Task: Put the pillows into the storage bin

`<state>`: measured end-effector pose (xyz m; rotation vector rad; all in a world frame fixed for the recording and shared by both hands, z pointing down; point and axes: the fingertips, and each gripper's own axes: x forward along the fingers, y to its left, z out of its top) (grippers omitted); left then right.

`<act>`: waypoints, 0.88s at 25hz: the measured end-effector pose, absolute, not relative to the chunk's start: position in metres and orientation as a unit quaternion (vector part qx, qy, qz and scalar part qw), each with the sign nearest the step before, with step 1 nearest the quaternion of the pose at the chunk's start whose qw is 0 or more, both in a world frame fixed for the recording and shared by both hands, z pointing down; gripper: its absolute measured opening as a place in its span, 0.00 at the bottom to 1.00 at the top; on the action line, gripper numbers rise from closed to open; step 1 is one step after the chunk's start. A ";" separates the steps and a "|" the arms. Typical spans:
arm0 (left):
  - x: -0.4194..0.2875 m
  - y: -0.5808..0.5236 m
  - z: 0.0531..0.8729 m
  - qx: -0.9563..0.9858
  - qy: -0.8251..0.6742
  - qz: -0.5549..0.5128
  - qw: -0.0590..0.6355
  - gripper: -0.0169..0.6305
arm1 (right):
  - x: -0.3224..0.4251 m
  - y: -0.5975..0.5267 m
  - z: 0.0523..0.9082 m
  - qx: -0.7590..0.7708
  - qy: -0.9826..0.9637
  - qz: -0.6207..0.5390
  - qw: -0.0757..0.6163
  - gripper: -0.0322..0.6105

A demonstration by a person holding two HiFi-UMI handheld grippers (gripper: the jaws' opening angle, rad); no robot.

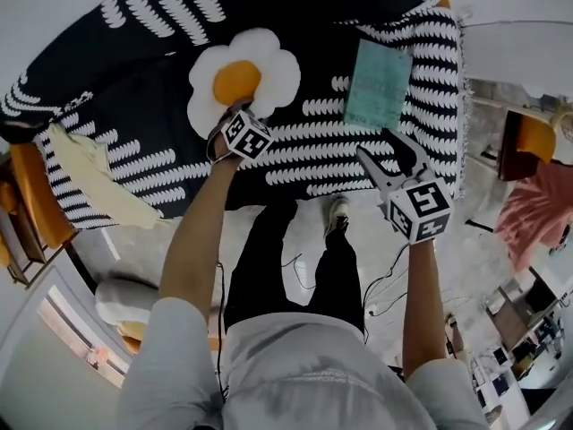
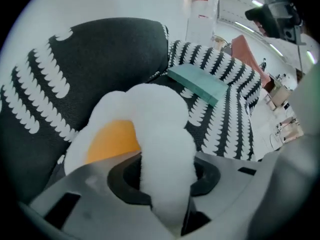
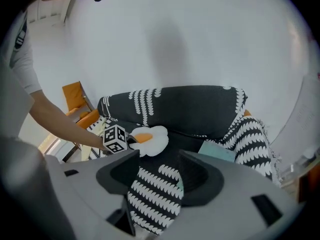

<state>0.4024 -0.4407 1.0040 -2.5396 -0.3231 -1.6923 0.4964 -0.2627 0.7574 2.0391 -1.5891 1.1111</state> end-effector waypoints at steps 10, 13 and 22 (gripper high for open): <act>0.404 -0.469 0.840 -0.889 -0.006 -0.457 -0.026 0.23 | 0.503 -0.272 0.653 0.712 -0.590 0.347 0.158 0.28; 0.403 -0.477 0.778 -0.905 0.011 -0.424 -0.019 0.23 | 0.505 -0.279 0.612 0.710 -0.606 0.318 0.167 0.26; 0.382 -0.492 0.615 -0.938 0.078 -0.338 0.017 0.24 | 0.514 -0.282 0.518 0.724 -0.616 0.236 0.202 0.05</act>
